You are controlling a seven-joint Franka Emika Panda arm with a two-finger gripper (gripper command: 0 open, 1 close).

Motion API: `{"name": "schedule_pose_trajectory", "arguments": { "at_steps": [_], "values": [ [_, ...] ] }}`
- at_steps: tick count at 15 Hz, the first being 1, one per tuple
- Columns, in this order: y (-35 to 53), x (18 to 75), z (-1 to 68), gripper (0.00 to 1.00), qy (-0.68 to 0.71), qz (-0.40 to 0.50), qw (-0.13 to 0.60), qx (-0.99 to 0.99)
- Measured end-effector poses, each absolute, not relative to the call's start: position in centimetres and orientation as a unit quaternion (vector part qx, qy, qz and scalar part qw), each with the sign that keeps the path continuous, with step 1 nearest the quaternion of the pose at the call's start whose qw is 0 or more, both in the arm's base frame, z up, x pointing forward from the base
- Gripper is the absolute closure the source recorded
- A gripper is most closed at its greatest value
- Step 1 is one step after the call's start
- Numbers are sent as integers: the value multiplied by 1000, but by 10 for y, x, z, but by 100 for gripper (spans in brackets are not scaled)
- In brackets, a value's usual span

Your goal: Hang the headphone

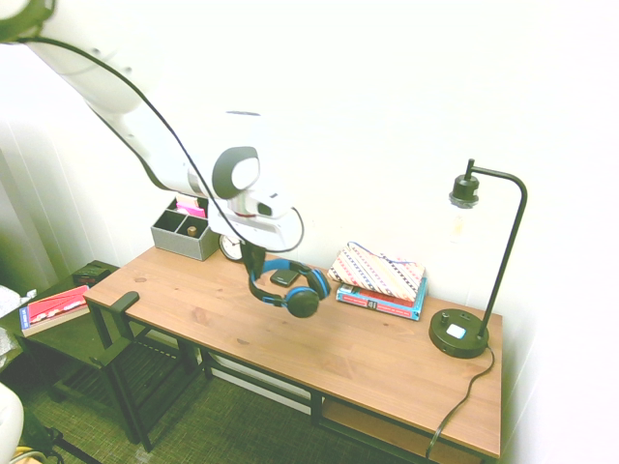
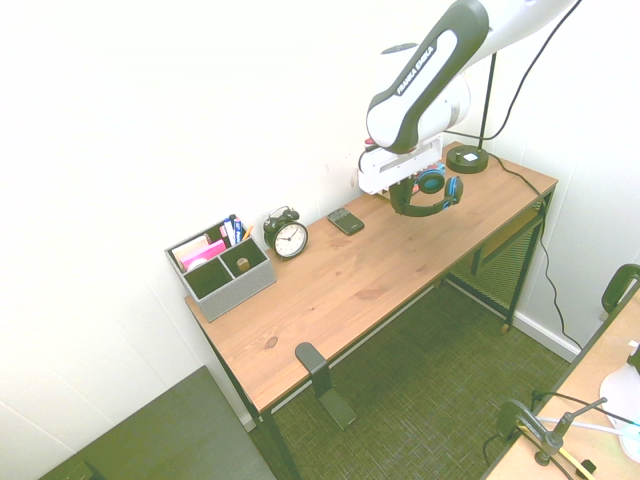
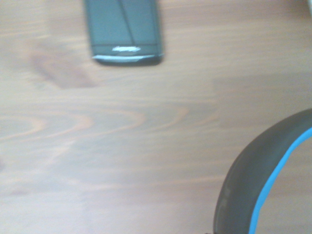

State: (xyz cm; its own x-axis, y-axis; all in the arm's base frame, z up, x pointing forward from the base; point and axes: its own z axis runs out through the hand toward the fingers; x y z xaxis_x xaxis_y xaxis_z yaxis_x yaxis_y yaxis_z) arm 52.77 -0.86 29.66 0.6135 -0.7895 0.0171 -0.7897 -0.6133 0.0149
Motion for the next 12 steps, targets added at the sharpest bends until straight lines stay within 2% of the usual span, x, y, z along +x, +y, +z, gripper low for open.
{"name": "schedule_pose_trajectory", "arguments": {
  "at_steps": [5,12],
  "values": [
    [112,454,360,100,-359,-66,12,931],
    [220,347,325,100,-290,-137,17,947]
  ]
}}
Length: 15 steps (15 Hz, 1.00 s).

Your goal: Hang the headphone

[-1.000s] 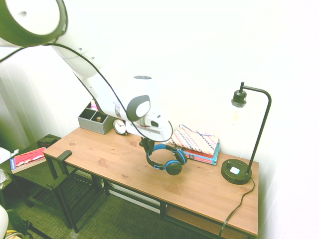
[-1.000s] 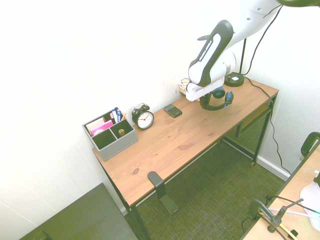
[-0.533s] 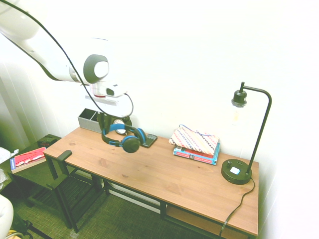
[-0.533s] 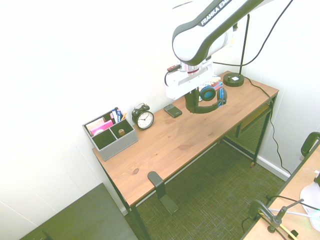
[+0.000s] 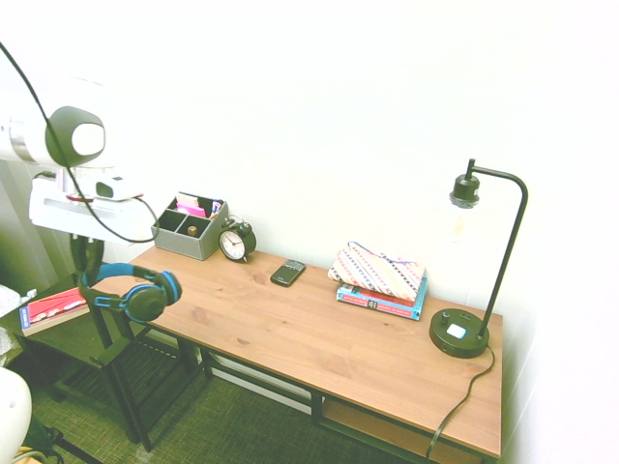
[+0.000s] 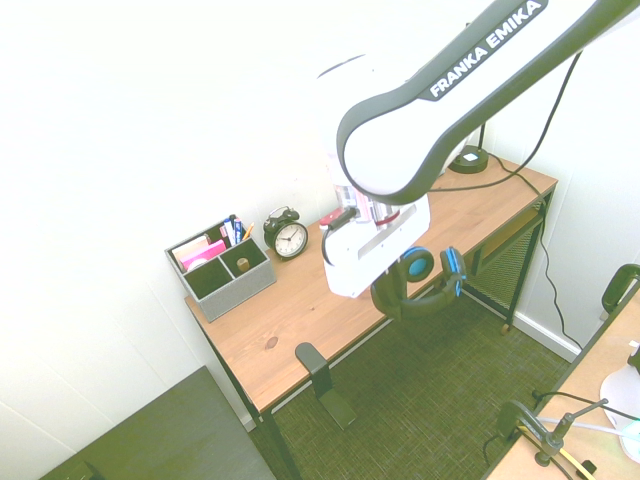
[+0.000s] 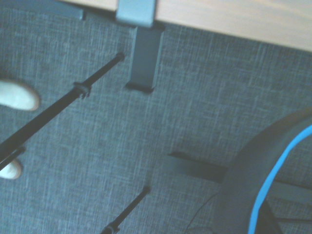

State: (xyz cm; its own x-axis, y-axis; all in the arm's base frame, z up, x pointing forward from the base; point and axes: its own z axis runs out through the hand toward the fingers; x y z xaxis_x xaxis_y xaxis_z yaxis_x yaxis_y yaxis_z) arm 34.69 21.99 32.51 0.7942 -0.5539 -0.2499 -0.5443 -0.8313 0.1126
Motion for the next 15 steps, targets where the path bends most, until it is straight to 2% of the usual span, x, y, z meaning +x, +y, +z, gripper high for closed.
{"name": "schedule_pose_trajectory", "arguments": {
  "at_steps": [3,10,15],
  "values": [
    [243,339,302,100,-318,-109,17,942],
    [303,309,185,100,-361,-37,2,932],
    [319,340,121,100,-401,-4,4,916]
  ]
}}
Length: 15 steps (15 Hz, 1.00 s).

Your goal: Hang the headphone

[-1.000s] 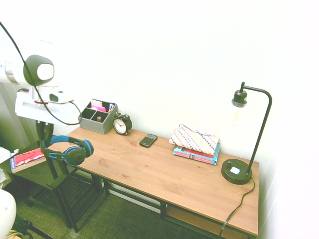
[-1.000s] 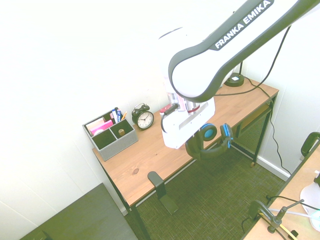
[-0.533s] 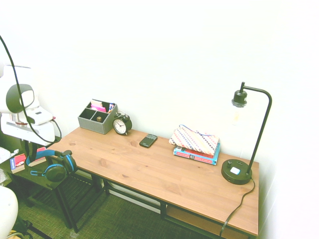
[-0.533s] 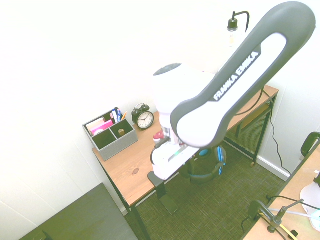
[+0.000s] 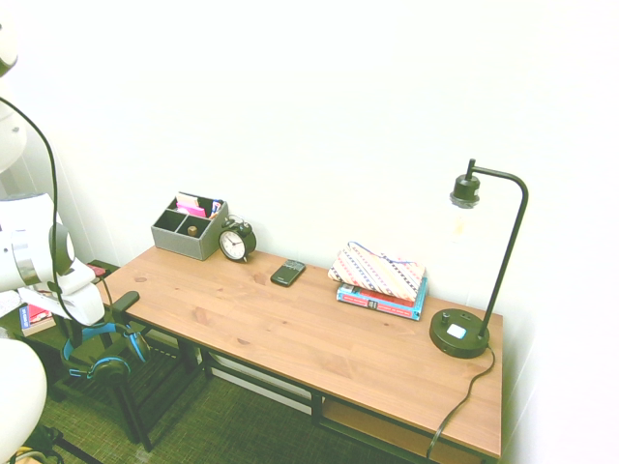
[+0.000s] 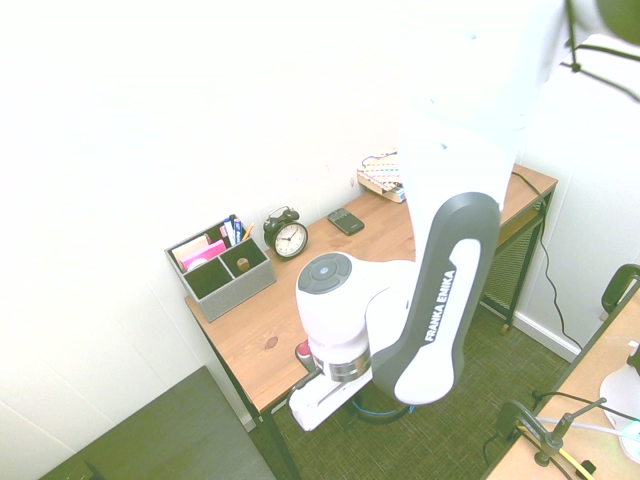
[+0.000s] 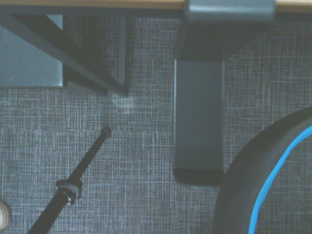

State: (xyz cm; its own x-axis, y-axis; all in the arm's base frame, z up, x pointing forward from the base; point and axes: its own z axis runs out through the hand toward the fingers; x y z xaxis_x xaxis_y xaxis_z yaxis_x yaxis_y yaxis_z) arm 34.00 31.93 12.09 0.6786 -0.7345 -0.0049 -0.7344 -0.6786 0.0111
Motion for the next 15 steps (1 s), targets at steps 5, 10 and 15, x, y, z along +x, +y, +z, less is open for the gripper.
{"name": "schedule_pose_trajectory", "arguments": {
  "at_steps": [5,10,15],
  "values": [
    [346,358,86,100,-407,11,9,913],
    [363,359,68,0,-412,11,22,911],
    [359,357,62,0,-410,-1,35,912]
  ]
}}
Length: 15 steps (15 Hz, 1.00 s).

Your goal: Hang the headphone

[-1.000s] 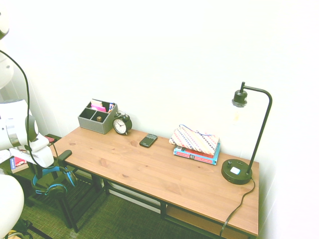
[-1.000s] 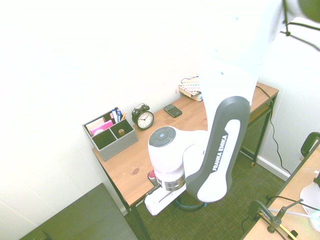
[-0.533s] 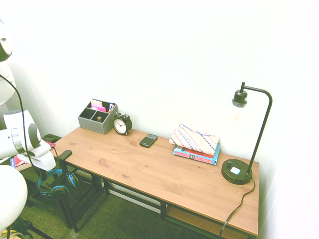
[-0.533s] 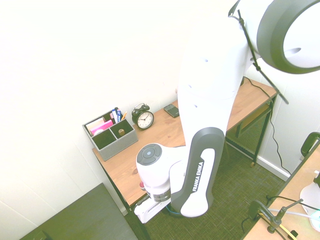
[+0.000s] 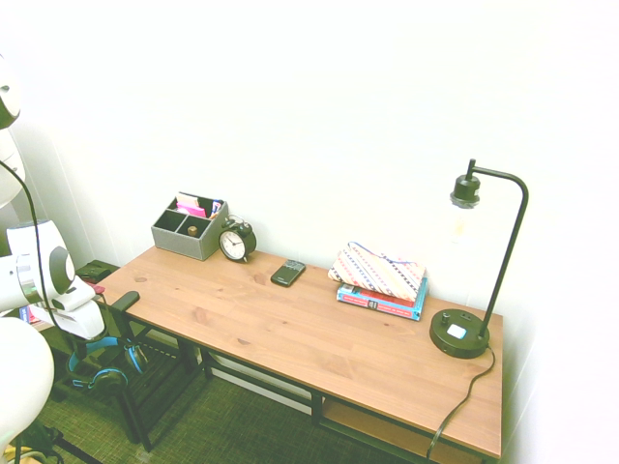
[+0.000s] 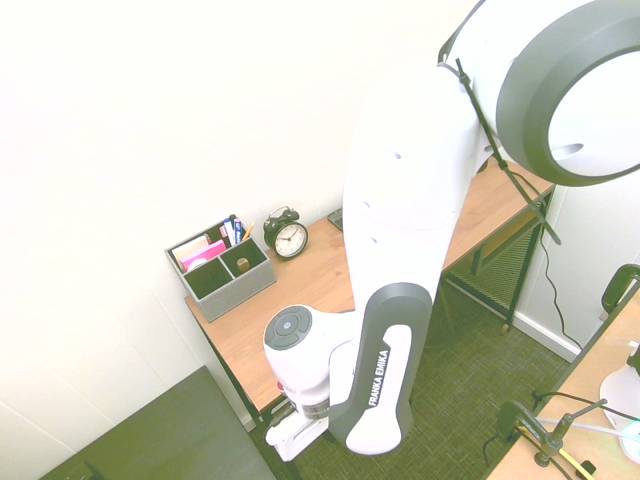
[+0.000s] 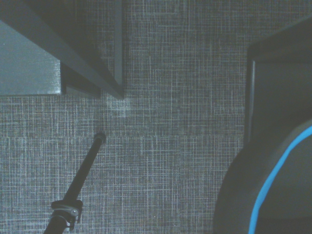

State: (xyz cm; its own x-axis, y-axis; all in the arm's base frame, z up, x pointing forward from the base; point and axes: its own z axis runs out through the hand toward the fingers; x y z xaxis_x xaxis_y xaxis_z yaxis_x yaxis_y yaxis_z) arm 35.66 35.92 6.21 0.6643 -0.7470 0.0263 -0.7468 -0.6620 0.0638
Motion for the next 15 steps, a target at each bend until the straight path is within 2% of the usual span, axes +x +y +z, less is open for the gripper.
{"name": "schedule_pose_trajectory", "arguments": {
  "at_steps": [10,15],
  "values": [
    [354,357,82,0,-388,-7,23,922],
    [346,350,175,0,-316,-51,7,947]
  ]
}}
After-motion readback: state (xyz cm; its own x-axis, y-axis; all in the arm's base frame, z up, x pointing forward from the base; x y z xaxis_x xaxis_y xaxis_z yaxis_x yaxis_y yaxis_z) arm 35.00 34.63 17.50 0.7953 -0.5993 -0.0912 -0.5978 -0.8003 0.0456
